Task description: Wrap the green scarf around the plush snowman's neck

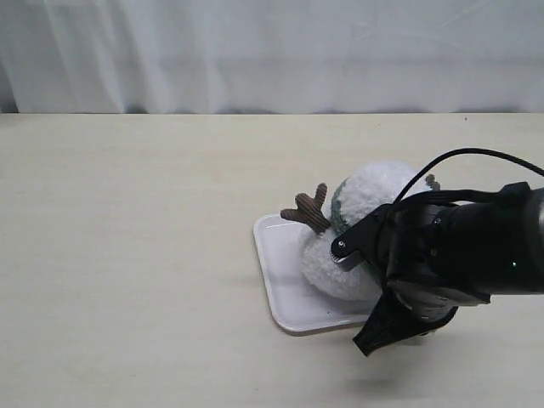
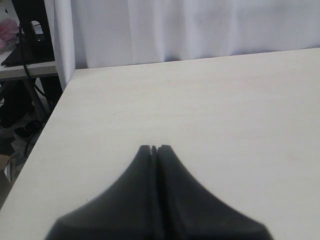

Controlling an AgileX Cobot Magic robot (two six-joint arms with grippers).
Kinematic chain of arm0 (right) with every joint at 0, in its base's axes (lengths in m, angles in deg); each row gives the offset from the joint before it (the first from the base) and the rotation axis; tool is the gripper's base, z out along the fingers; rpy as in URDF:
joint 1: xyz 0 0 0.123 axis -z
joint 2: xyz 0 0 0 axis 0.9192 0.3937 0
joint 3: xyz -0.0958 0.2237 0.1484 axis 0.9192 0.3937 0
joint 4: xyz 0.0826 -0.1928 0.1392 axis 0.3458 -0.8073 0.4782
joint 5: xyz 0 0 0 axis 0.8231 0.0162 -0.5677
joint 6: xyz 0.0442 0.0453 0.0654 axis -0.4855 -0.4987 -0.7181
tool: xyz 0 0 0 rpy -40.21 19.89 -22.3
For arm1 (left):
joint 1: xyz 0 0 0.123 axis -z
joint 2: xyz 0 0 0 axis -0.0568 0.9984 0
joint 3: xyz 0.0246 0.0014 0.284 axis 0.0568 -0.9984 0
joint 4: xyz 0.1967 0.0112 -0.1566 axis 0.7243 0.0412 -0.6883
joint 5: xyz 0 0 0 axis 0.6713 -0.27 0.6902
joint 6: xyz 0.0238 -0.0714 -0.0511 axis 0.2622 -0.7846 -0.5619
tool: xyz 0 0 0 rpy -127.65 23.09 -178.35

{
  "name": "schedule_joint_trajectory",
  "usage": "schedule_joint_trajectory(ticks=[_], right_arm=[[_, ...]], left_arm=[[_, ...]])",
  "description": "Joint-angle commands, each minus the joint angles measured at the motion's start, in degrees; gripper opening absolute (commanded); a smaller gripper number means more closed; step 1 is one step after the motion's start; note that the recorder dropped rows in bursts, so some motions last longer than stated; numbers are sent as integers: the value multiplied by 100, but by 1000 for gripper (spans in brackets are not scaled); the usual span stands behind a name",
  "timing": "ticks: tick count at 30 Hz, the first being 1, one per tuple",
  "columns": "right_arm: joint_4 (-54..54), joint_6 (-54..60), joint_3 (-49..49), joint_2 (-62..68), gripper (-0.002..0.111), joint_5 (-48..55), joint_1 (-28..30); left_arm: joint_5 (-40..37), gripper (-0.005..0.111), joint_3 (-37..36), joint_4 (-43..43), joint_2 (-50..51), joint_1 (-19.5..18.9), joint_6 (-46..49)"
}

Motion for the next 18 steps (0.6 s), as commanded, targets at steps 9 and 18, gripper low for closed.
schedule_joint_trajectory(ticks=[9, 18], right_arm=[[-142, -252, -324, -62, 67, 1175, 33], [-514, -920, -281, -50, 70, 341, 241]], left_arm=[[64, 0, -21, -5, -16, 56, -10], [64, 0, -21, -5, -16, 56, -10]])
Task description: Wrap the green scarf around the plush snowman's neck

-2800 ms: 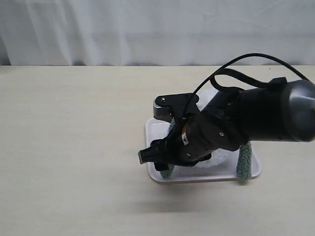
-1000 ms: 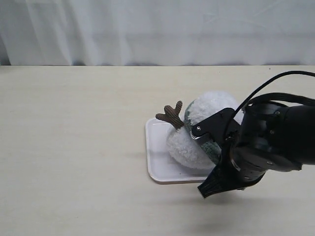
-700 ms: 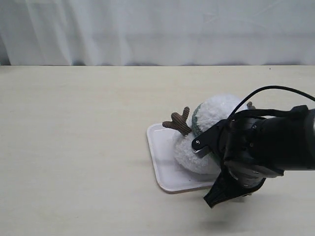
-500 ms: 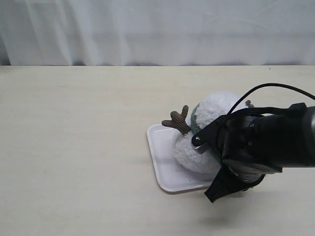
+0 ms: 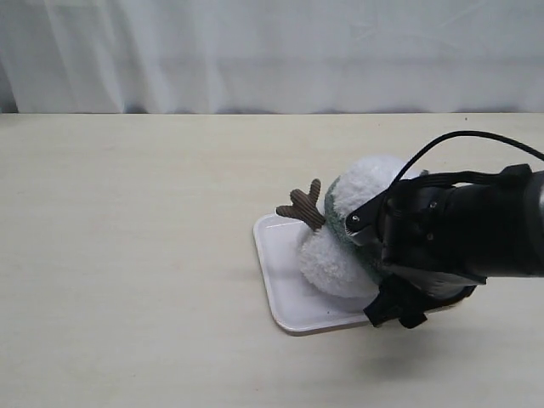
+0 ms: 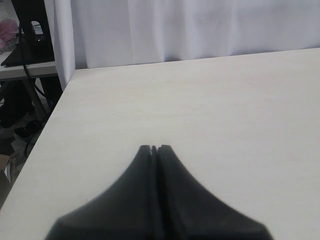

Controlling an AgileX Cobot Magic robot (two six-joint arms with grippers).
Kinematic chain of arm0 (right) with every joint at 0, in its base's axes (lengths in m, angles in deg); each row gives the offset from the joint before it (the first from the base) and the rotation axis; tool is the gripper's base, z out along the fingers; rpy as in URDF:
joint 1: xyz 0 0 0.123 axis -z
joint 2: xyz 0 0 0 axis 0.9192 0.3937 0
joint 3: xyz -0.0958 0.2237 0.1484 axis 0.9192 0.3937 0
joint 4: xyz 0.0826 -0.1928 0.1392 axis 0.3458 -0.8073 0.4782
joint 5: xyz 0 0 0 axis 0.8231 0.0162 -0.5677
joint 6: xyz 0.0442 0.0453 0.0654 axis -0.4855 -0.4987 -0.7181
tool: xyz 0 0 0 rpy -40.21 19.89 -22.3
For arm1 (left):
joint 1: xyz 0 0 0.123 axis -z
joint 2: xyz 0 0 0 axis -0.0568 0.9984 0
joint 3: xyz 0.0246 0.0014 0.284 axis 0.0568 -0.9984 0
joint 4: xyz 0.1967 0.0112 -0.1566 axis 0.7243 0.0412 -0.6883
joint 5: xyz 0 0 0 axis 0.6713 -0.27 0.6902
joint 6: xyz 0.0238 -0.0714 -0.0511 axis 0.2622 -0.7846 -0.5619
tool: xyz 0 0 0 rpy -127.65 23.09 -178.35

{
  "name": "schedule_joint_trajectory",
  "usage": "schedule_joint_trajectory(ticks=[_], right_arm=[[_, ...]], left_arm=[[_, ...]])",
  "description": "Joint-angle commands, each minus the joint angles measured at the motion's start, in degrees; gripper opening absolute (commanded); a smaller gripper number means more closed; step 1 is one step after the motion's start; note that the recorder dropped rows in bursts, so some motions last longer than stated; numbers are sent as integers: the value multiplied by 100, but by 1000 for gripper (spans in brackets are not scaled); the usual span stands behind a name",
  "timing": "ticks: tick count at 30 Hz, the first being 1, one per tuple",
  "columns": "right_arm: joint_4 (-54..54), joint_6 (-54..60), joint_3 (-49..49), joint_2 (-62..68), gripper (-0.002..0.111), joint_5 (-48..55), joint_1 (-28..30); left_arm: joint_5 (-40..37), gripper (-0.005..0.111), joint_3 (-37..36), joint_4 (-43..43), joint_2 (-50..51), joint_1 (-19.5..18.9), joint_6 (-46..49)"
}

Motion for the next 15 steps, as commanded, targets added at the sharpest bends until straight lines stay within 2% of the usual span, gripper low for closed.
schedule_joint_trajectory(ticks=[1, 7, 10, 12, 13, 15], right_arm=[[42, -174, 59, -3, 70, -659, 260], [-53, -174, 257, 262, 70, -1012, 822], [-727, -163, 257, 474, 70, -2011, 917], [-919, -163, 257, 541, 63, -2467, 917], [-919, -163, 245, 541, 52, -2492, 917], [-919, -163, 245, 541, 39, -2492, 906]], left_arm=[[64, 0, -21, -5, -16, 56, -10], [64, 0, -21, -5, -16, 56, -10], [64, 0, -21, -5, -16, 56, -10], [64, 0, -21, -5, -16, 56, -10], [64, 0, -21, -5, -16, 56, -10], [64, 0, -21, -5, -16, 56, -10]])
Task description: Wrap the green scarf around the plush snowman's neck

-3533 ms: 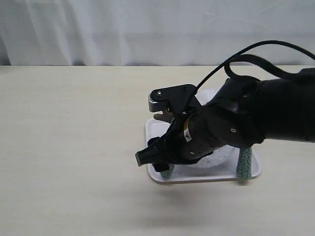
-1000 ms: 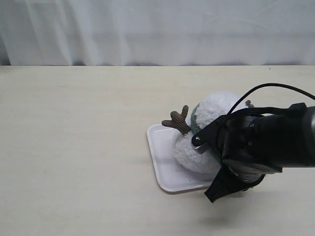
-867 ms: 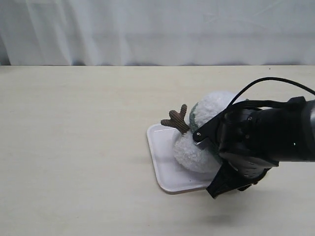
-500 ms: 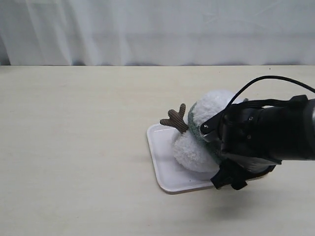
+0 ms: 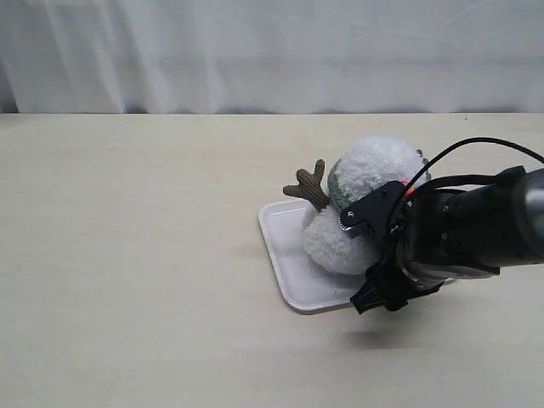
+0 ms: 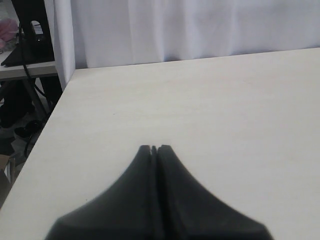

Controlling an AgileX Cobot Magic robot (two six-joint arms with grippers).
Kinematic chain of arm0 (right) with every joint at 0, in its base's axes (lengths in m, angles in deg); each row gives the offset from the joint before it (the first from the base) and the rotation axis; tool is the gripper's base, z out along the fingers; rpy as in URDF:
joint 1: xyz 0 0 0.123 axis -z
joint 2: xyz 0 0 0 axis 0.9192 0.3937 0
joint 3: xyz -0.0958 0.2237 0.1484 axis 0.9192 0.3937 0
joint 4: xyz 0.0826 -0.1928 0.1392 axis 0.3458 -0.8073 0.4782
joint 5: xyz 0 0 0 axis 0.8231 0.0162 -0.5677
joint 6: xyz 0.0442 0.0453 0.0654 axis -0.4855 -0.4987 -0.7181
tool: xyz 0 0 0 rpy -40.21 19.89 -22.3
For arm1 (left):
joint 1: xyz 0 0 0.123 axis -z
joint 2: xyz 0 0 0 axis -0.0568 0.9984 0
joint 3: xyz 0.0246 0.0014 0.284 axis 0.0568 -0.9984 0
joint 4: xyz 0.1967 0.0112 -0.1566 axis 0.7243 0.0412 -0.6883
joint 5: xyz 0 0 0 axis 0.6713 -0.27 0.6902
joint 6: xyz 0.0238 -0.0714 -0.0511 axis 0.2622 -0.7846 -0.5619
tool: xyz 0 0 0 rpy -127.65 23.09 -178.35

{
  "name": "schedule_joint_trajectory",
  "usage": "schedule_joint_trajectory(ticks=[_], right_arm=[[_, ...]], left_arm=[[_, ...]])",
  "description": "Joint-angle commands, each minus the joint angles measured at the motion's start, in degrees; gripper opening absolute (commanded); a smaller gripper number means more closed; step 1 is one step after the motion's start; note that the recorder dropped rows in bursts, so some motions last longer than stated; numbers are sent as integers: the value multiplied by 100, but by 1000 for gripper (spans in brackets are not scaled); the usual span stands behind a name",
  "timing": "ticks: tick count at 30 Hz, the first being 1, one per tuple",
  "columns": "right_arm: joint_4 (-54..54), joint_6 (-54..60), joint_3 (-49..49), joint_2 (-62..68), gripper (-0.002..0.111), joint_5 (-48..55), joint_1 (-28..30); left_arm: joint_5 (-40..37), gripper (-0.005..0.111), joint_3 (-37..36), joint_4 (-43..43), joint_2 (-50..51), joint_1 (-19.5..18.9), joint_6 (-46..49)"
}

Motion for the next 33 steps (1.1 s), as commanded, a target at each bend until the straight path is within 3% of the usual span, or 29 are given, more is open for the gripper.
schedule_joint_trajectory(ticks=[1, 5, 11, 14, 18, 21, 24, 33], right_arm=[[-61, 4, 27, 7, 31, -121, 21], [32, 4, 27, 7, 4, -121, 21], [221, 175, 27, -115, 4, -21, 21], [318, 235, 27, -236, 15, 161, 21], [841, 853, 27, -477, 46, 346, 21], [1052, 1283, 27, -689, 61, 679, 21], [1008, 1388, 27, -951, 68, 1201, 21], [1087, 1517, 27, -1782, 68, 1857, 21]], left_arm=[[64, 0, -21, -5, -16, 56, -10], [64, 0, -21, -5, -16, 56, -10], [64, 0, -21, -5, -16, 56, -10], [64, 0, -21, -5, -16, 56, -10], [64, 0, -21, -5, -16, 56, -10], [64, 0, -21, -5, -16, 56, -10], [64, 0, -21, -5, -16, 56, -10], [64, 0, -21, -5, -16, 56, -10]])
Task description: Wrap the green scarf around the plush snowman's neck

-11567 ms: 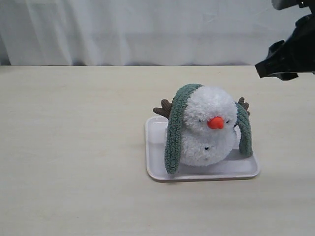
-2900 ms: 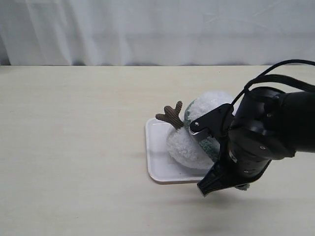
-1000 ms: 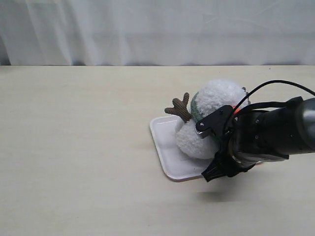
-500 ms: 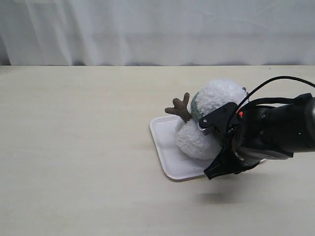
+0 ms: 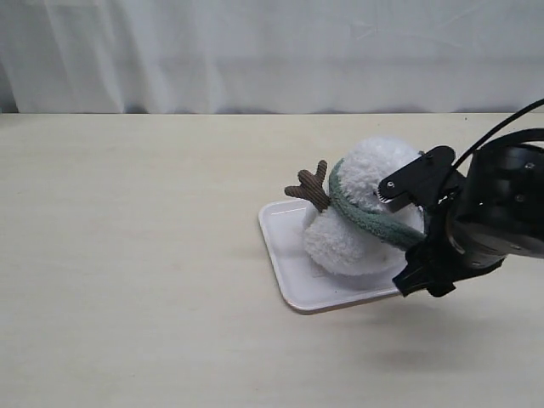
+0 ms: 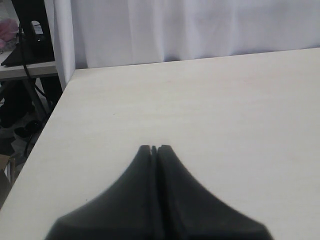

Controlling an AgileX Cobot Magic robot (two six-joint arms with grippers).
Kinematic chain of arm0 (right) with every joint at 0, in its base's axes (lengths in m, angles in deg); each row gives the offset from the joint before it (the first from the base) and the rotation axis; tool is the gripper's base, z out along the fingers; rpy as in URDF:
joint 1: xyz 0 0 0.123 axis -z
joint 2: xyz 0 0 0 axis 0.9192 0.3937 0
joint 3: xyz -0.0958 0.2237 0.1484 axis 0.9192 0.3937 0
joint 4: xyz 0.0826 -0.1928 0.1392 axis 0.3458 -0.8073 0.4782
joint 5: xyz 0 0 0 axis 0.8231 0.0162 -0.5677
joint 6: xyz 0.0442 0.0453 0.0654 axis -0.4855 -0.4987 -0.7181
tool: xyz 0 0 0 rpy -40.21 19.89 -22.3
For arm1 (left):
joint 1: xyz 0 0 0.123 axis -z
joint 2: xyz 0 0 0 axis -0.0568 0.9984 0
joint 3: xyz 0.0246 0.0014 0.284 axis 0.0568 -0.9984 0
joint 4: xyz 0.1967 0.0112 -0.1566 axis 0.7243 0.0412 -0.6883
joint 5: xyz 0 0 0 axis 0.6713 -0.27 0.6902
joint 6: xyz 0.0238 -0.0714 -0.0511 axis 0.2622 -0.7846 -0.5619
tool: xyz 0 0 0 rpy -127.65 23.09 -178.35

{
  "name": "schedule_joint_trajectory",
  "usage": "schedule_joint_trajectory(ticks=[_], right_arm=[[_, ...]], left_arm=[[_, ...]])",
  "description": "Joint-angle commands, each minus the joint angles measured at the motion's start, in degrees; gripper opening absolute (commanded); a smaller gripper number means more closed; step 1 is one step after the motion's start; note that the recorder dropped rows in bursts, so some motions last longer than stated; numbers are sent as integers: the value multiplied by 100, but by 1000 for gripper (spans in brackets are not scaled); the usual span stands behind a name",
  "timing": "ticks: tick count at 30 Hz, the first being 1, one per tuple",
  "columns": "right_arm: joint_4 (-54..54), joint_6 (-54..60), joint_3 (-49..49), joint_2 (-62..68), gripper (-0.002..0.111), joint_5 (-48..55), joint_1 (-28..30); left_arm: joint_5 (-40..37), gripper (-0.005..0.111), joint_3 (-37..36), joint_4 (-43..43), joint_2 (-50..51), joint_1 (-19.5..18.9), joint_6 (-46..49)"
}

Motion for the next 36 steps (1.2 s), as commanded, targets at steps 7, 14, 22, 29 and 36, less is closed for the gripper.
schedule_joint_trajectory(ticks=[7, 14, 22, 29, 36], right_arm=[[-182, -322, 18, -536, 68, 990, 34], [209, 19, 18, -536, 68, 1279, 34], [-110, -992, 108, -536, 68, 514, 254], [408, -423, 1022, -536, 68, -2893, 1627], [-131, -411, 1005, -44, 68, -3845, 2179]], left_arm=[[64, 0, -21, -5, -16, 56, -10], [64, 0, -21, -5, -16, 56, -10], [64, 0, -21, -5, -16, 56, -10], [64, 0, -21, -5, -16, 56, -10], [64, 0, -21, -5, -16, 56, -10]])
